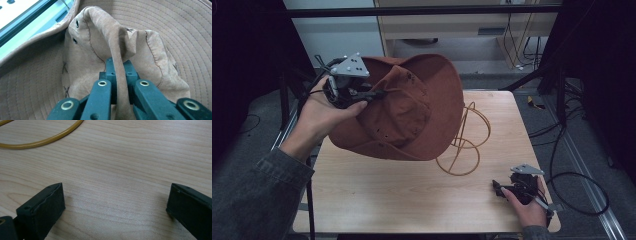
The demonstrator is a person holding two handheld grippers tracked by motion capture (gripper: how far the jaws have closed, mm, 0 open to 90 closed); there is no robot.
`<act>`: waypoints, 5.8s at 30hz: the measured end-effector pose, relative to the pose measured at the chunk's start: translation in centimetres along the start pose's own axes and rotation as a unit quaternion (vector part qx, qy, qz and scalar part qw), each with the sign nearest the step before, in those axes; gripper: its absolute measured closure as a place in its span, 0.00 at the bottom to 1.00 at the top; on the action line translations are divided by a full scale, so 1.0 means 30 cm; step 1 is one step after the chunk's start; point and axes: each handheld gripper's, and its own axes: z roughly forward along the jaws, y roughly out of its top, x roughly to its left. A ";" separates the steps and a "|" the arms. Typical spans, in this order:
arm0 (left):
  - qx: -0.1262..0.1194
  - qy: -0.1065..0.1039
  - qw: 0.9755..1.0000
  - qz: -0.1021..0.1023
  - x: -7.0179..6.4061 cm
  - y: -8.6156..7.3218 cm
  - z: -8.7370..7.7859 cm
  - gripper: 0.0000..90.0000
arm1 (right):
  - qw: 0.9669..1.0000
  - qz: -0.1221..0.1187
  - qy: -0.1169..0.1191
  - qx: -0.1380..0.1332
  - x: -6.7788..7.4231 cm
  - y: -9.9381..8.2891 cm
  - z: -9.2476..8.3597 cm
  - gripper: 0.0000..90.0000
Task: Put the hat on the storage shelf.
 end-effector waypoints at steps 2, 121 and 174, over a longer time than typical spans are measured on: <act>-0.003 -0.003 1.000 0.003 -0.008 0.012 0.006 0.96 | 1.000 0.000 0.000 0.000 0.000 0.000 0.000 0.02; 0.021 -0.098 0.995 0.013 -0.210 0.284 0.601 0.48 | 1.000 -0.007 -0.002 0.003 -0.006 0.000 -0.005 0.02; -0.020 -0.026 0.997 -0.076 -0.055 -0.154 0.122 0.04 | 1.000 -0.011 -0.007 0.003 -0.006 -0.001 -0.006 0.02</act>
